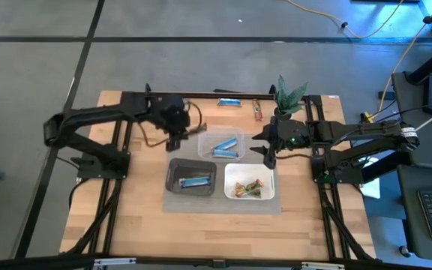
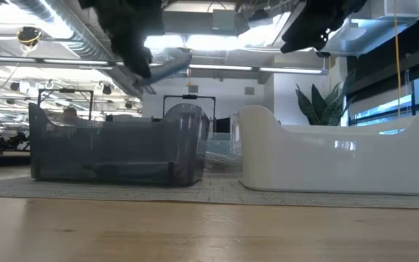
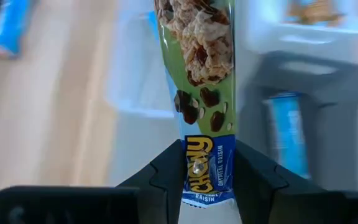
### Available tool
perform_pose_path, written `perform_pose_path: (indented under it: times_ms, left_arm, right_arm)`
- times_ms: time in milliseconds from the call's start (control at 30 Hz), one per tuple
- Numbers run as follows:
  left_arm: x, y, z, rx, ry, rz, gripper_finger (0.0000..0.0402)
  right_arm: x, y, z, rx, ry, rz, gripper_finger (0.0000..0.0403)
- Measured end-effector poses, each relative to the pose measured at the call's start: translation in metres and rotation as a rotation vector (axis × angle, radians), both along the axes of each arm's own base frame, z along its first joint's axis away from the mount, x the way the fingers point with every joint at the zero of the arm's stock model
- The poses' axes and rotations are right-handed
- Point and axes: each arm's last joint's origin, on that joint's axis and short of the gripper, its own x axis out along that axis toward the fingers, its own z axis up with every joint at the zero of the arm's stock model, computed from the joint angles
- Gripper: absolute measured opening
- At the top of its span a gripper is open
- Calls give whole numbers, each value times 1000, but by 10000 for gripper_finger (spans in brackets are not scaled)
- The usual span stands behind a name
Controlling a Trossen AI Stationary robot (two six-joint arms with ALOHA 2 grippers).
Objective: Pick and place Granola Bars by type
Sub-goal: Put the blue granola bar into the black bin
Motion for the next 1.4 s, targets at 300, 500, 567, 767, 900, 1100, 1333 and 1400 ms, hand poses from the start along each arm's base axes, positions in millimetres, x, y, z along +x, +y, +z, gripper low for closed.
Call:
perform_pose_path:
  times_ms: [300, 500, 567, 767, 900, 1100, 1333, 1400]
  left_arm:
    - [17, -79, -3, 20, 31, -64, 104]
    - [25, -109, -14, 99, 60, -48, 104]
    - [29, -116, -20, 91, 79, -38, 104]
    - [41, -128, -44, 50, 162, 15, 104]
    - [50, -131, -64, 57, 234, 23, 105]
    - [61, -133, -92, 61, 336, 17, 105]
    - [67, -136, -116, 12, 424, 30, 105]
    - [67, -136, -119, 3, 439, 31, 105]
  right_arm:
    - [-1, 0, -1, -57, 24, 42, 202]
    - [-1, 0, -2, -57, 33, 42, 202]
    - [-1, 0, -2, -53, 33, 39, 202]
    - [-1, 0, -2, 8, 21, -4, 202]
    - [-1, 0, -2, 34, 17, -22, 202]
    - [-1, 0, -2, 55, 14, -37, 202]
    - [-1, 0, -2, 53, 14, -36, 202]
    - [-1, 0, -2, 53, 14, -35, 202]
